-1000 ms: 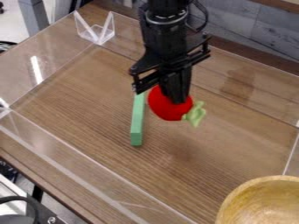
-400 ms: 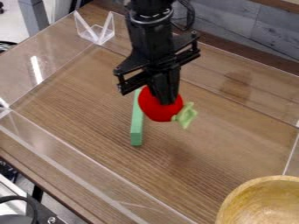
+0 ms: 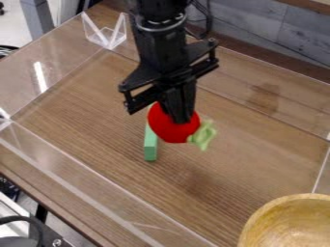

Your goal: Move the red fruit to the left

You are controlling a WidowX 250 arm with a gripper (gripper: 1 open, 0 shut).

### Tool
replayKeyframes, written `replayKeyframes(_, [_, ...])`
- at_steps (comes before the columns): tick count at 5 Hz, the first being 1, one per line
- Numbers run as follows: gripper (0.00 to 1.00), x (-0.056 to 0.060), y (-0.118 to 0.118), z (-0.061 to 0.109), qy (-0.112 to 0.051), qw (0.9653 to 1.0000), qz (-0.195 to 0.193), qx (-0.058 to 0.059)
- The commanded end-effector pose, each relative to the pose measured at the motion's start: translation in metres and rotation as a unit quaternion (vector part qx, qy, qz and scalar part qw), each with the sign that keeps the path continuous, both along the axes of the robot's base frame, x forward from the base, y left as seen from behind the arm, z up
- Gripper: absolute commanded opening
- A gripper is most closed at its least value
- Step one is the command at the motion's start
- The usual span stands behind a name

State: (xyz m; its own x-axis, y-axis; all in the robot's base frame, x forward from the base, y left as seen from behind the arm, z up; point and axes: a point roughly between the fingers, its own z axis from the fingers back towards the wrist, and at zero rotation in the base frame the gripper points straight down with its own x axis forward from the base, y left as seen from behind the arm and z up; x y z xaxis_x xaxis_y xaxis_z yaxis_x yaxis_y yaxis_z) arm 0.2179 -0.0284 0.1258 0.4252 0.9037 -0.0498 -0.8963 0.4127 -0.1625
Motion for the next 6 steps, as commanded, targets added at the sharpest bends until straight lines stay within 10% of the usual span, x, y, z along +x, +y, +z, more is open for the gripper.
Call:
replayKeyframes(1, [0.0, 0.003, -0.007, 0.0, -0.014, 0.9999, -0.001, 0.001])
replayKeyframes(5, [0.0, 0.012, -0.015, 0.009, -0.024, 0.999, -0.038, 0.002])
replayKeyframes(6, [0.0, 0.01, 0.015, 0.023, -0.032, 0.999, -0.031, 0.008])
